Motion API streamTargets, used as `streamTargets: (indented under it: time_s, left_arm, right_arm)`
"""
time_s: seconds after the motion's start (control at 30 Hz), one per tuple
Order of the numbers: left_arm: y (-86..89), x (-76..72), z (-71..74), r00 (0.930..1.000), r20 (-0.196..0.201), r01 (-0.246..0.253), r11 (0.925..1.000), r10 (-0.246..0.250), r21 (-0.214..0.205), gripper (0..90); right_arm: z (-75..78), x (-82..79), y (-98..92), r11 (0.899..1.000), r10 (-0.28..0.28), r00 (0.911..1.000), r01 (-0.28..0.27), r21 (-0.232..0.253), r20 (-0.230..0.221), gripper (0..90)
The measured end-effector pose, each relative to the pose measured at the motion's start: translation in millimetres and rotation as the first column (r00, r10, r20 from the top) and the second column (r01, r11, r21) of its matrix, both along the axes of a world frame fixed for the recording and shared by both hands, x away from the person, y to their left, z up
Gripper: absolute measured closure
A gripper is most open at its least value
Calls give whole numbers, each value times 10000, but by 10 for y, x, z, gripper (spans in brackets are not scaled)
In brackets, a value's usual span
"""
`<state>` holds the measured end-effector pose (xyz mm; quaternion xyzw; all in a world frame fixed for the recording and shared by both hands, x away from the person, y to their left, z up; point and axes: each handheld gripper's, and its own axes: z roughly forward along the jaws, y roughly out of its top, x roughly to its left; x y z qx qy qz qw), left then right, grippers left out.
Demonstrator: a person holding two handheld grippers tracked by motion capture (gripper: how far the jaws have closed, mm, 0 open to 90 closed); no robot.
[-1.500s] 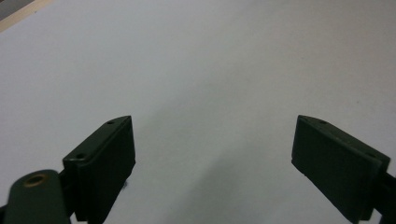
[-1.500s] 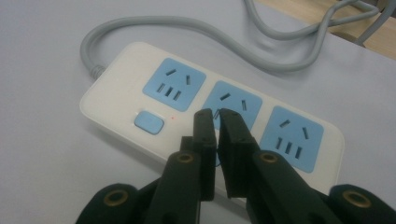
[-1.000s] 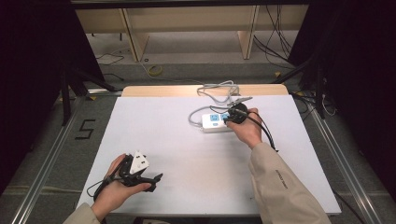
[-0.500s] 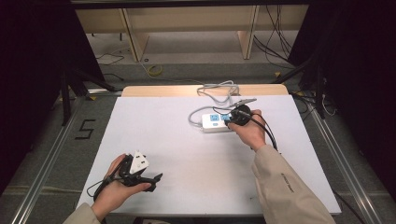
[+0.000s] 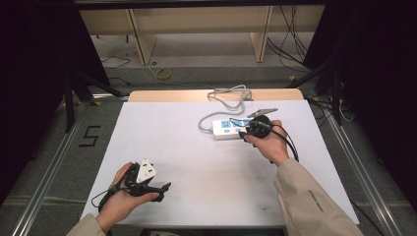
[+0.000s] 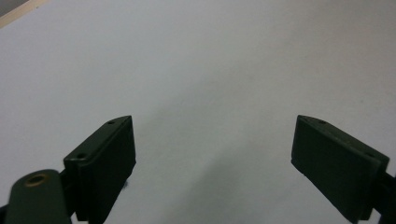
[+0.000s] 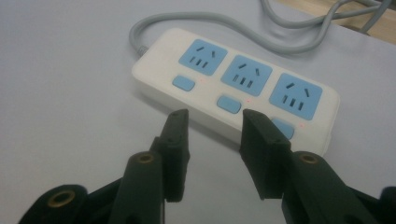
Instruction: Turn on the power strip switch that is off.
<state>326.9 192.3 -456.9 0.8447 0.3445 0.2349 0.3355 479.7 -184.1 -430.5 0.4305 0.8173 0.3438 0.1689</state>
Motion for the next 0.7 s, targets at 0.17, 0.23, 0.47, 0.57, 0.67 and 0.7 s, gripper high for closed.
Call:
streamTargets:
  time_s: [0.17,0.23,0.47,0.57,0.67,0.7]
  left_arm:
    - [4,0,-2,10000,-5,-15,10000,15,-15,133]
    - [7,1,-3,10000,-21,-11,10000,11,3,133]
    - [7,-1,-5,10000,-30,-33,10000,33,-18,133]
    - [7,0,-6,10000,-35,-43,10000,43,-25,133]
    - [6,0,-6,10000,-33,-42,10000,42,-27,133]
    - [7,-1,-4,10000,-37,-40,10000,40,-15,133]
  right_arm:
    - [4,-104,-29,9996,194,9998,-194,196,-12,604]
    - [7,-163,-52,9994,239,9997,-239,267,8,596]
    - [23,-269,-87,9984,363,9993,-363,433,5,581]
    - [28,-319,-103,9981,382,9993,-382,475,13,572]
    - [27,-370,-125,9976,397,9992,-398,570,17,558]
    - [23,-393,-134,9972,429,9991,-429,609,13,552]
